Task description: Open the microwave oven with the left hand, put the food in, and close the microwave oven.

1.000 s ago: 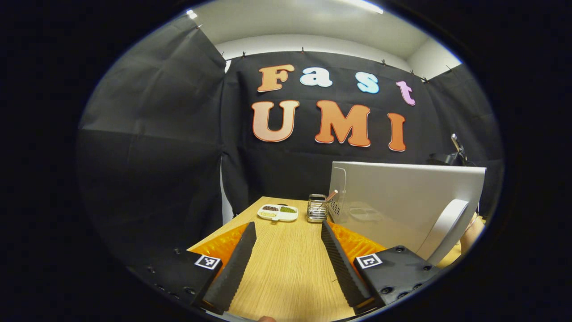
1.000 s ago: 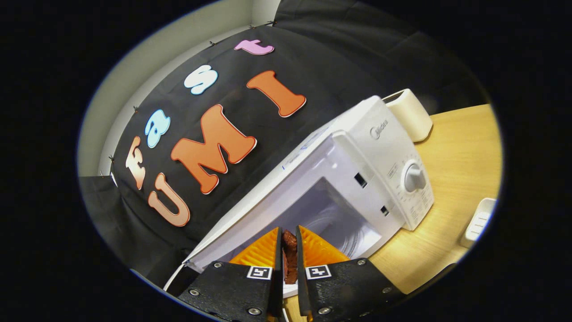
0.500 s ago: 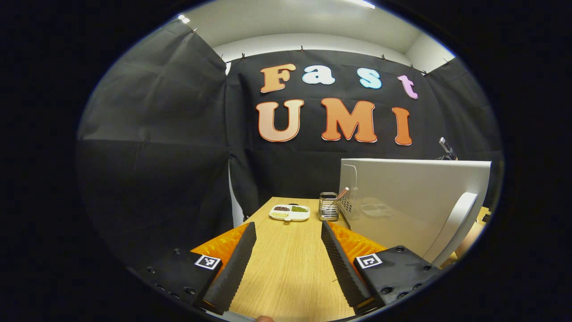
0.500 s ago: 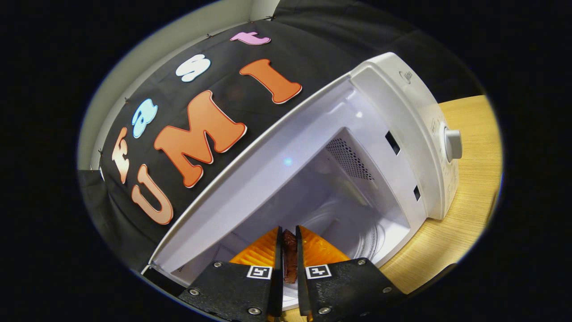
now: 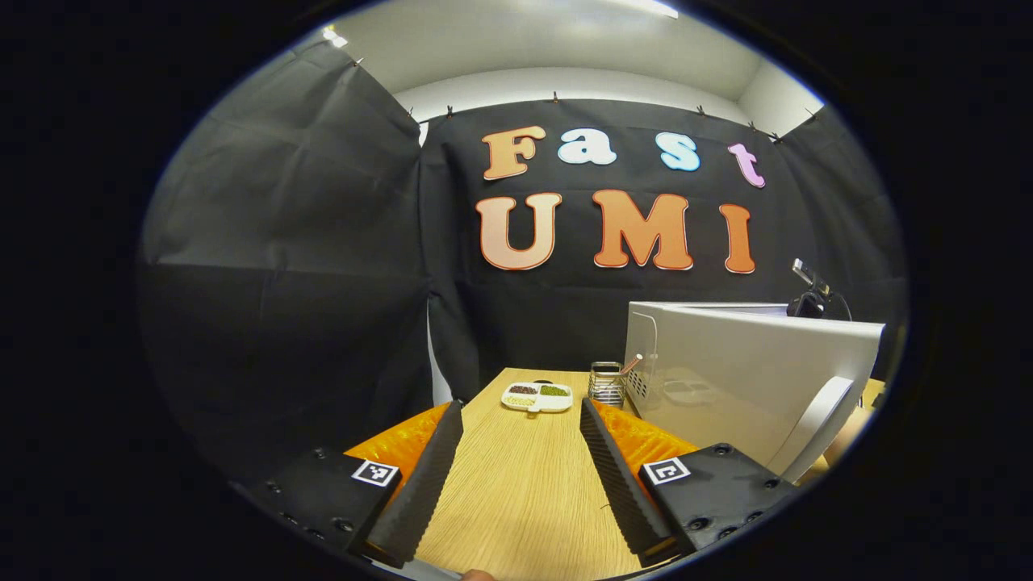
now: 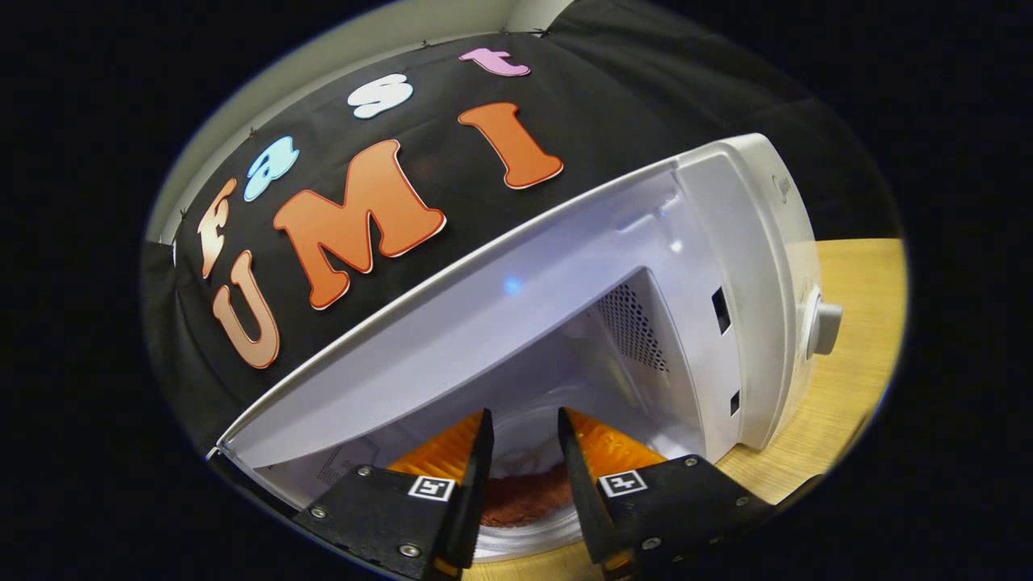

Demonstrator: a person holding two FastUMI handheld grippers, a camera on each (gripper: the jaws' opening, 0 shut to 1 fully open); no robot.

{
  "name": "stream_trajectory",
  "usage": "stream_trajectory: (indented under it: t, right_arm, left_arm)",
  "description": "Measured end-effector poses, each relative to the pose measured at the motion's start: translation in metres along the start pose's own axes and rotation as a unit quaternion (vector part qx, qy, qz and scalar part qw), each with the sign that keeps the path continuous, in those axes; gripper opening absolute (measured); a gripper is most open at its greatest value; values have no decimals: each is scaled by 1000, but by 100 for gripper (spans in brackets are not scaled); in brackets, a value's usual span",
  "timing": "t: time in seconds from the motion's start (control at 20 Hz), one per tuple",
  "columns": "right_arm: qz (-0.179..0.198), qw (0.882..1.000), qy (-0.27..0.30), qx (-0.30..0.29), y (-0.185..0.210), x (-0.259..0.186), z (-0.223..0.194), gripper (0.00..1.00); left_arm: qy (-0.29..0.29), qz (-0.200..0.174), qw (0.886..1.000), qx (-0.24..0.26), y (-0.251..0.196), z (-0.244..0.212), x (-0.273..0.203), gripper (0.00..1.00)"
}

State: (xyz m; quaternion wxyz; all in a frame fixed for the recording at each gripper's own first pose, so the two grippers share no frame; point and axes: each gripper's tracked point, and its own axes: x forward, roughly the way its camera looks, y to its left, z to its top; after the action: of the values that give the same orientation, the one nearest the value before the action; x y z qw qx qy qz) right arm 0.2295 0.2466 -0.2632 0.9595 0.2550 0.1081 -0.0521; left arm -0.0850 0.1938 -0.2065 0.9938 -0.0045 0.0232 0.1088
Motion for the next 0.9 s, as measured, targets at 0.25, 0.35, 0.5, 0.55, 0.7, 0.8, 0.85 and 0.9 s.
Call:
stream_trajectory:
  t: [0.25, 0.35, 0.5, 0.55, 0.7, 0.8, 0.85, 0.9]
  right_arm:
    - [0, 997, 10, -80, -8, -22, 2, 95]
    - [12, 993, 10, -114, -8, -39, 6, 94]
    - [45, 988, 11, -149, -3, -70, 18, 94]
    - [53, 985, 4, -164, -2, -81, 26, 94]
    - [67, 976, -13, -205, -8, -112, 53, 94]
    - [73, 971, -20, -227, -16, -132, 71, 94]
    - [76, 968, -23, -236, -21, -141, 80, 94]
    - [78, 967, -26, -243, -28, -150, 87, 94]
  left_arm:
    - [-1, -4, 1000, -1, -4, 8, -7, 91]
    - [-3, -3, 1000, 2, -6, 11, -12, 91]
    - [-2, -6, 1000, 4, -8, 15, -18, 91]
    - [-2, -8, 1000, 3, -9, 16, -19, 91]
    - [0, -10, 1000, 5, -9, 19, -24, 91]
    - [-1, -11, 1000, -3, -10, 21, -25, 91]
    - [-1, -11, 1000, -6, -10, 22, -26, 91]
    - [-3, -12, 1000, -6, -9, 22, -25, 91]
